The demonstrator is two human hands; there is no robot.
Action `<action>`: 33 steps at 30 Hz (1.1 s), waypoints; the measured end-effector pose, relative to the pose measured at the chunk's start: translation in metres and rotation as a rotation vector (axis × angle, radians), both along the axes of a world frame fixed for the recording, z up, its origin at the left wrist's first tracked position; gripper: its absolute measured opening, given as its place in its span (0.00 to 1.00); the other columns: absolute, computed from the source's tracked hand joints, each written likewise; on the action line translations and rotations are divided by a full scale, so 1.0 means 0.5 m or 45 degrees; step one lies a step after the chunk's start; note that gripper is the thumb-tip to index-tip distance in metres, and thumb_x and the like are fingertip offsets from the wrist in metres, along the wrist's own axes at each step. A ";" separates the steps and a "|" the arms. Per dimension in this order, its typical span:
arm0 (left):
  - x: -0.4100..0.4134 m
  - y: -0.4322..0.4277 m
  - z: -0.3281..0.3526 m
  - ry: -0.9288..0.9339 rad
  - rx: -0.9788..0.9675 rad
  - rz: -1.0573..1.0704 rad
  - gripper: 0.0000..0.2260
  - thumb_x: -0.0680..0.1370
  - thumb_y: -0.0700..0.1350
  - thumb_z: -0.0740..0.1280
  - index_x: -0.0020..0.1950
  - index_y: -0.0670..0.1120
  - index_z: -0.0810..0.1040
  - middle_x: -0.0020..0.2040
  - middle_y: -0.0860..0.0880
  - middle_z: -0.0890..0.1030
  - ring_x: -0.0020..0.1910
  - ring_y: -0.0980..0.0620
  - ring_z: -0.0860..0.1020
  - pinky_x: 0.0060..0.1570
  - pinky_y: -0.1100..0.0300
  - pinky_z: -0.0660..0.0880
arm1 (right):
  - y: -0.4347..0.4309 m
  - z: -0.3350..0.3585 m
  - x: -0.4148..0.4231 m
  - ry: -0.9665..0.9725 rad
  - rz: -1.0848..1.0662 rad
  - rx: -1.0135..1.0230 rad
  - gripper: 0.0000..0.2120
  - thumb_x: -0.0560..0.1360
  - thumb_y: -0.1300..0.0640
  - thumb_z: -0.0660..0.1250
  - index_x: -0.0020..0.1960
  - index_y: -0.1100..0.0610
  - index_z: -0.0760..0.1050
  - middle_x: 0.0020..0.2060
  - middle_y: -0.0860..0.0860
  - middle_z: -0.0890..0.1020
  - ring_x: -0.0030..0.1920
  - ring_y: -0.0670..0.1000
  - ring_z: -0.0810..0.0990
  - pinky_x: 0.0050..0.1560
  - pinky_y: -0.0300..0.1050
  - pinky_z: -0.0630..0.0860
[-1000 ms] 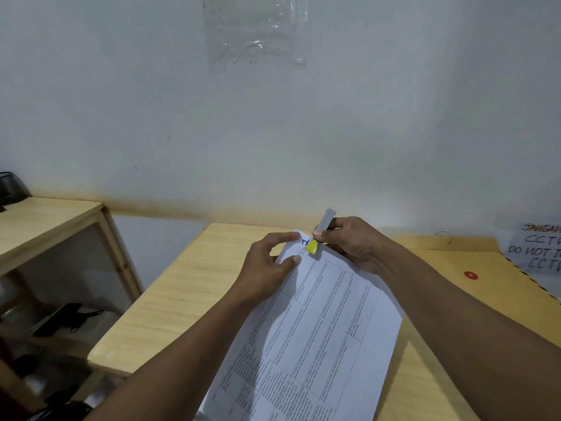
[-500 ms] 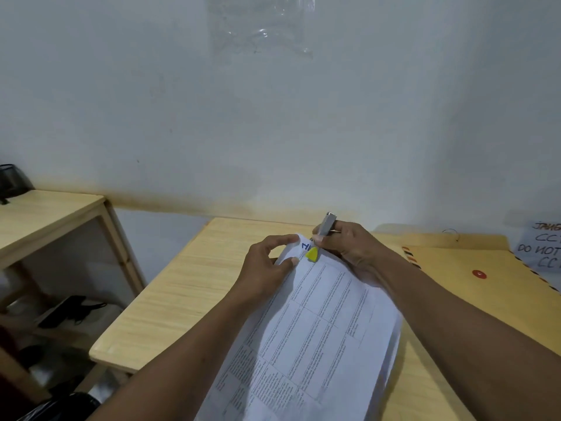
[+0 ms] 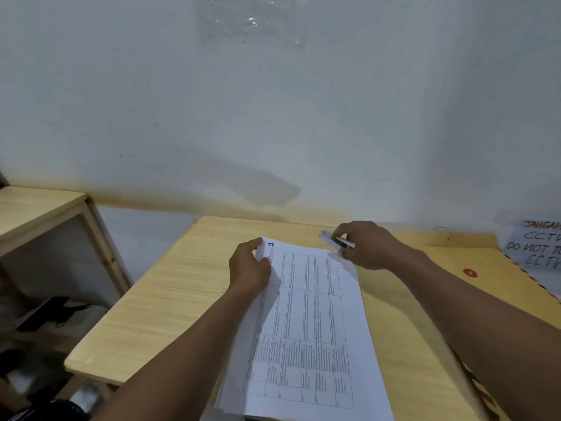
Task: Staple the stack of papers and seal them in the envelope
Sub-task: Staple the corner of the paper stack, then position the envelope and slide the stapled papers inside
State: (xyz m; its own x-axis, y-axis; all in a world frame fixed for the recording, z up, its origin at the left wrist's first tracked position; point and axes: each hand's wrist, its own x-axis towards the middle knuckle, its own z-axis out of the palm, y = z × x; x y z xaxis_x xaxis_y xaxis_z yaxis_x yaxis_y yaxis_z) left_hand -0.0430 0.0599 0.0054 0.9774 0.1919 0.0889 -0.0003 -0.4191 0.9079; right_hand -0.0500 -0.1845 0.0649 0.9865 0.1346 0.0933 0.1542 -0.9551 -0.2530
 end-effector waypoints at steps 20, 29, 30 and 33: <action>0.007 -0.043 -0.049 -0.024 0.948 -0.208 0.23 0.78 0.40 0.59 0.73 0.50 0.72 0.75 0.45 0.68 0.71 0.41 0.65 0.63 0.51 0.67 | 0.021 -0.127 -0.028 0.026 -0.124 0.038 0.25 0.75 0.41 0.67 0.70 0.45 0.68 0.62 0.49 0.74 0.65 0.55 0.70 0.58 0.52 0.68; -0.024 -0.153 0.012 -0.433 0.880 -0.353 0.16 0.78 0.42 0.64 0.66 0.50 0.77 0.68 0.48 0.73 0.65 0.44 0.70 0.58 0.53 0.68 | -0.154 -0.072 -0.149 0.148 -0.473 0.129 0.26 0.75 0.40 0.66 0.69 0.50 0.70 0.66 0.53 0.72 0.64 0.55 0.73 0.59 0.53 0.74; -0.032 -0.178 0.015 -0.465 0.859 -0.427 0.16 0.78 0.43 0.63 0.65 0.50 0.77 0.67 0.48 0.74 0.65 0.44 0.70 0.58 0.54 0.68 | -0.179 -0.072 -0.169 0.177 -0.525 0.090 0.27 0.75 0.39 0.66 0.70 0.51 0.69 0.67 0.54 0.71 0.65 0.56 0.73 0.59 0.53 0.74; -0.062 -0.253 0.012 -0.504 0.839 -0.673 0.17 0.79 0.43 0.63 0.67 0.50 0.77 0.68 0.48 0.75 0.66 0.45 0.70 0.61 0.53 0.69 | -0.229 -0.083 -0.222 0.216 -0.692 0.007 0.30 0.74 0.38 0.64 0.72 0.49 0.67 0.71 0.55 0.68 0.68 0.59 0.69 0.63 0.58 0.73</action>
State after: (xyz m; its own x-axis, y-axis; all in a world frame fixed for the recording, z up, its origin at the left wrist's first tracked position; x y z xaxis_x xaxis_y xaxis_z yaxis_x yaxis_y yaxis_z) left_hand -0.0738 -0.0666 0.0112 0.7985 -0.4771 0.3671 -0.5969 -0.7066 0.3800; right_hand -0.1611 -0.2992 0.0236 0.9149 -0.3969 -0.0735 -0.4026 -0.8842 -0.2369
